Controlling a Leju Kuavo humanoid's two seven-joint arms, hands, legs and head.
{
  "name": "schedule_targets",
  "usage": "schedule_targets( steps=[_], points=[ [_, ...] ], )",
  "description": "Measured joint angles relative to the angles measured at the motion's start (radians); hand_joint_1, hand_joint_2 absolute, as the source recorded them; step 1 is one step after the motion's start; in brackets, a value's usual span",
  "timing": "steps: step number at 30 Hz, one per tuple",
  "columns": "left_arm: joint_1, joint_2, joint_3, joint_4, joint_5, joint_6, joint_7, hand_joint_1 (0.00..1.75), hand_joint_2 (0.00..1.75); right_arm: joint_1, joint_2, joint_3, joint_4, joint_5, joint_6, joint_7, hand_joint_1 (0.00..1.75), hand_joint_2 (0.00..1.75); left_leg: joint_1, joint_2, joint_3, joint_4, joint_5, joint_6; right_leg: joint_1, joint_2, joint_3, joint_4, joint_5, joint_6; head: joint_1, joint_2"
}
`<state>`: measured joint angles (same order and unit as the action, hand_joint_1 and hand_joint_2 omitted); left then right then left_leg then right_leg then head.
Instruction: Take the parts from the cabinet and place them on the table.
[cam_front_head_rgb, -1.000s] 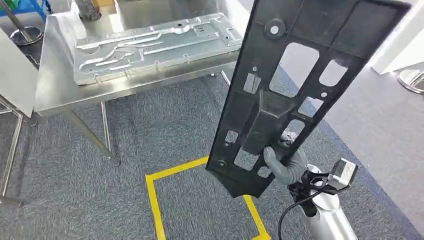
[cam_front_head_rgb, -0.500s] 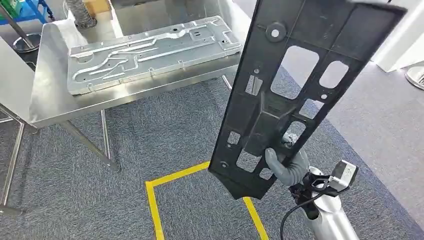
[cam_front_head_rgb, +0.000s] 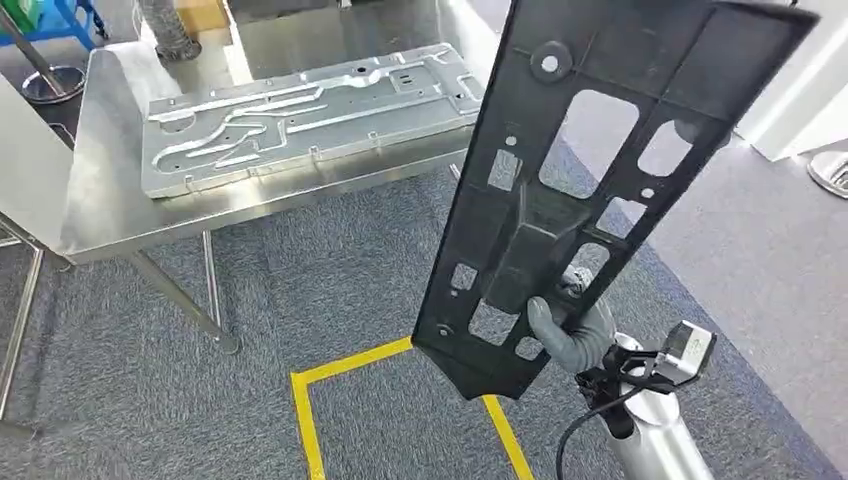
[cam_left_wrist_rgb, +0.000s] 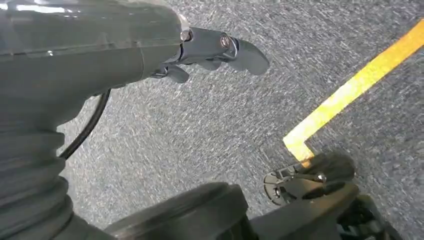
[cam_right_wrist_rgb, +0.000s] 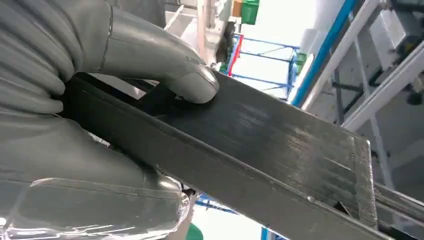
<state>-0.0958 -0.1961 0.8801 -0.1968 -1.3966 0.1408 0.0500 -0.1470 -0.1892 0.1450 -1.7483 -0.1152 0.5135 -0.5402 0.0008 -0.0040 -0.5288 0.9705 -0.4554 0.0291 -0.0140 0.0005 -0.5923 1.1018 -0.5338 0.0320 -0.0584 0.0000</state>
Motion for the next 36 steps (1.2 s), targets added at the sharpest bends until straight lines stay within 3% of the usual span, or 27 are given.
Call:
schedule_targets(
  steps=[2, 3, 4, 5, 7, 8, 9, 12, 14, 15, 17, 18, 19, 20, 22, 23, 24, 25, 27, 29, 30, 31, 33, 34, 35, 36],
  points=[
    [0.002, 0.000, 0.000, 0.000, 0.000, 0.000, 0.000, 0.00, 1.75, 0.007, 0.001, -0.001, 0.000, 0.000, -0.002, 0.001, 1.75, 1.75, -0.001, 0.001, 0.005, 0.000, -0.007, 0.005, -0.002, 0.000, -0.099, 0.167, -0.058, 0.006, 0.000, 0.000],
    [0.003, 0.000, 0.000, 0.000, 0.000, 0.000, 0.000, 0.00, 1.75, 0.010, 0.001, -0.001, 0.000, 0.000, -0.003, 0.001, 1.75, 1.75, -0.002, 0.001, 0.009, 0.000, -0.012, 0.005, -0.003, -0.001, -0.138, 0.220, -0.060, 0.009, 0.000, 0.000],
    [0.004, 0.000, 0.000, 0.000, 0.000, 0.000, 0.000, 0.00, 1.75, 0.011, 0.001, -0.001, 0.000, 0.000, -0.004, 0.001, 1.75, 1.75, -0.001, 0.000, 0.016, 0.001, -0.017, 0.004, -0.003, -0.001, -0.151, 0.218, -0.036, 0.011, 0.000, 0.000],
    [0.004, 0.000, 0.000, 0.000, 0.000, 0.000, 0.001, 0.00, 1.75, 0.011, 0.001, -0.001, 0.000, 0.000, -0.005, 0.001, 1.75, 1.75, -0.001, -0.002, 0.026, 0.001, -0.025, 0.001, -0.005, -0.001, -0.136, 0.168, 0.010, 0.011, 0.000, 0.000],
    [0.006, 0.000, 0.000, 0.000, -0.001, 0.000, 0.001, 0.00, 1.75, 0.009, 0.001, -0.001, 0.000, 0.000, -0.008, 0.001, 1.75, 1.75, 0.001, -0.004, 0.051, 0.005, -0.046, -0.007, -0.010, -0.002, -0.060, -0.013, 0.126, 0.011, 0.000, 0.000],
    [0.008, 0.000, 0.000, 0.000, -0.003, -0.002, 0.001, 0.00, 1.75, 0.009, 0.001, -0.001, 0.000, 0.000, -0.009, 0.001, 1.75, 1.75, 0.000, -0.003, 0.050, 0.007, -0.057, -0.013, -0.011, -0.005, -0.037, -0.068, 0.133, 0.008, 0.000, 0.000],
    [0.007, 0.000, 0.000, 0.000, -0.006, -0.002, 0.001, 0.00, 1.75, 0.009, 0.001, 0.000, -0.001, 0.000, -0.010, 0.001, 1.75, 1.75, -0.007, -0.004, 0.051, 0.017, -0.068, -0.020, -0.005, -0.004, -0.028, -0.087, 0.115, 0.002, 0.000, 0.000],
    [0.007, 0.000, 0.000, 0.000, -0.007, -0.003, 0.000, 0.00, 1.75, 0.008, 0.001, 0.000, -0.003, 0.000, -0.011, 0.002, 1.75, 1.75, -0.006, -0.001, 0.063, 0.000, -0.077, -0.034, -0.002, 0.001, -0.029, -0.077, 0.100, -0.020, 0.000, 0.000],
    [0.004, 0.003, 0.000, 0.000, -0.008, -0.002, -0.002, 0.00, 1.75, 0.009, -0.001, 0.000, -0.005, 0.000, -0.012, 0.002, 1.75, 1.75, -0.004, 0.000, 0.063, 0.033, -0.095, -0.047, -0.009, 0.001, -0.009, -0.089, 0.093, -0.033, 0.000, 0.000],
    [0.005, 0.003, 0.000, 0.000, -0.007, -0.002, -0.002, 0.00, 1.75, 0.008, -0.001, 0.000, -0.005, -0.001, -0.012, 0.001, 1.75, 1.75, -0.003, 0.001, 0.032, 0.089, -0.120, -0.051, -0.009, -0.001, -0.003, -0.089, 0.088, -0.038, 0.000, 0.000],
    [-0.005, 0.003, 0.000, 0.000, -0.006, -0.002, -0.008, 0.00, 1.75, 0.010, -0.001, 0.000, -0.005, -0.001, -0.012, 0.001, 1.75, 1.75, -0.001, 0.001, -0.079, 0.275, -0.186, -0.057, -0.006, -0.004, 0.011, -0.089, 0.072, -0.042, 0.000, 0.000],
    [-0.012, 0.003, 0.000, 0.000, -0.006, -0.002, -0.008, 0.00, 1.75, 0.011, -0.001, 0.000, -0.005, -0.002, -0.012, 0.001, 1.75, 1.75, -0.001, 0.001, -0.118, 0.333, -0.192, -0.057, -0.005, -0.005, 0.020, -0.089, 0.065, -0.042, 0.000, 0.000],
    [-0.015, 0.003, 0.000, 0.000, -0.005, -0.002, -0.009, 0.00, 1.75, 0.011, -0.001, 0.000, -0.005, -0.002, -0.012, 0.001, 1.75, 1.75, -0.001, 0.001, -0.137, 0.347, -0.172, -0.055, -0.004, -0.005, 0.031, -0.089, 0.057, -0.043, 0.000, 0.000],
    [-0.015, 0.003, 0.000, 0.000, -0.006, -0.002, -0.008, 0.00, 1.75, 0.011, -0.001, 0.000, -0.005, -0.002, -0.012, 0.001, 1.75, 1.75, -0.001, 0.001, -0.131, 0.310, -0.124, -0.051, -0.003, -0.003, 0.046, -0.089, 0.047, -0.043, 0.000, 0.000],
    [-0.011, 0.003, 0.000, 0.000, -0.006, -0.002, -0.006, 0.00, 1.75, 0.010, -0.001, 0.000, -0.005, -0.002, -0.011, 0.001, 1.75, 1.75, -0.005, 0.000, -0.077, 0.137, 0.006, -0.034, 0.002, 0.001, 0.079, -0.090, 0.027, -0.042, 0.000, 0.000],
    [-0.004, 0.004, 0.000, 0.000, -0.006, -0.002, -0.005, 0.00, 1.75, 0.010, -0.001, 0.000, -0.005, -0.002, -0.011, 0.001, 1.75, 1.75, -0.010, 0.000, -0.056, 0.077, 0.036, -0.019, -0.002, 0.002, 0.085, -0.095, 0.018, -0.041, 0.000, 0.000],
    [-0.003, 0.008, 0.000, 0.000, -0.006, -0.002, -0.006, 0.00, 1.75, 0.006, -0.001, 0.000, -0.003, -0.003, -0.011, 0.000, 1.75, 1.75, -0.018, 0.001, -0.059, 0.076, 0.027, -0.009, 0.002, 0.003, 0.086, -0.095, 0.018, -0.034, 0.000, 0.000],
    [-0.003, 0.007, 0.000, 0.000, -0.006, -0.002, -0.006, 0.00, 1.75, 0.008, -0.001, 0.000, -0.003, -0.005, -0.011, 0.000, 1.75, 1.75, -0.023, 0.003, -0.046, 0.051, 0.022, -0.002, -0.009, 0.007, 0.082, -0.099, 0.020, -0.026, -0.001, 0.000],
    [-0.003, 0.009, 0.000, 0.000, -0.006, -0.002, -0.006, 0.00, 1.75, 0.013, -0.001, 0.001, -0.002, -0.006, -0.011, 0.000, 1.75, 1.75, -0.027, 0.005, -0.034, 0.015, 0.008, 0.006, -0.008, 0.003, 0.087, -0.092, 0.036, -0.011, -0.001, 0.000],
    [0.000, 0.007, 0.000, 0.000, -0.007, -0.002, -0.005, 0.00, 1.75, 0.007, -0.001, 0.001, -0.002, -0.008, -0.011, 0.000, 1.75, 1.75, -0.016, -0.001, 0.015, -0.020, 0.011, 0.009, -0.011, 0.001, 0.089, -0.069, 0.027, -0.007, 0.000, 0.000],
    [0.002, 0.007, 0.000, 0.000, -0.007, -0.002, -0.005, 0.00, 1.75, 0.003, -0.001, 0.000, -0.002, -0.009, -0.011, -0.001, 1.75, 1.75, -0.013, -0.001, 0.027, -0.025, 0.008, 0.013, -0.008, 0.002, 0.064, -0.028, 0.010, -0.006, 0.000, 0.000],
    [0.003, 0.007, 0.000, 0.000, -0.007, -0.002, -0.005, 0.00, 1.75, -0.001, 0.004, 0.000, -0.003, -0.010, -0.010, -0.002, 1.75, 1.75, -0.012, -0.001, 0.032, -0.025, 0.001, 0.014, -0.009, 0.002, 0.014, 0.044, -0.014, -0.005, 0.000, 0.000],
    [0.004, 0.007, 0.000, 0.000, -0.007, -0.003, -0.001, 0.00, 1.75, 0.001, 0.007, 0.000, 0.001, -0.010, -0.011, 0.000, 1.75, 1.75, -0.012, -0.002, 0.044, -0.025, -0.012, 0.013, -0.013, 0.001, -0.087, 0.172, -0.060, 0.009, 0.000, 0.000],
    [0.006, 0.007, 0.000, 0.000, -0.007, -0.003, 0.000, 0.00, 1.75, 0.001, 0.007, 0.000, 0.003, -0.010, -0.011, -0.001, 1.75, 1.75, -0.011, -0.002, 0.053, -0.024, -0.021, 0.011, -0.015, 0.001, -0.121, 0.197, -0.055, 0.016, 0.000, 0.000],
    [0.007, 0.006, 0.000, 0.000, -0.007, -0.003, 0.002, 0.00, 1.75, 0.001, 0.007, 0.000, 0.005, -0.010, -0.011, -0.001, 1.75, 1.75, -0.009, -0.003, 0.066, -0.023, -0.032, 0.007, -0.017, 0.001, -0.129, 0.171, -0.022, 0.022, 0.000, 0.000],
    [0.008, 0.006, 0.000, 0.000, -0.007, -0.003, 0.002, 0.00, 1.75, 0.001, 0.007, 0.000, 0.006, -0.011, -0.011, -0.001, 1.75, 1.75, -0.006, -0.004, 0.082, -0.021, -0.044, 0.001, -0.019, 0.000, -0.114, 0.107, 0.027, 0.024, 0.000, 0.000]
  ],
)
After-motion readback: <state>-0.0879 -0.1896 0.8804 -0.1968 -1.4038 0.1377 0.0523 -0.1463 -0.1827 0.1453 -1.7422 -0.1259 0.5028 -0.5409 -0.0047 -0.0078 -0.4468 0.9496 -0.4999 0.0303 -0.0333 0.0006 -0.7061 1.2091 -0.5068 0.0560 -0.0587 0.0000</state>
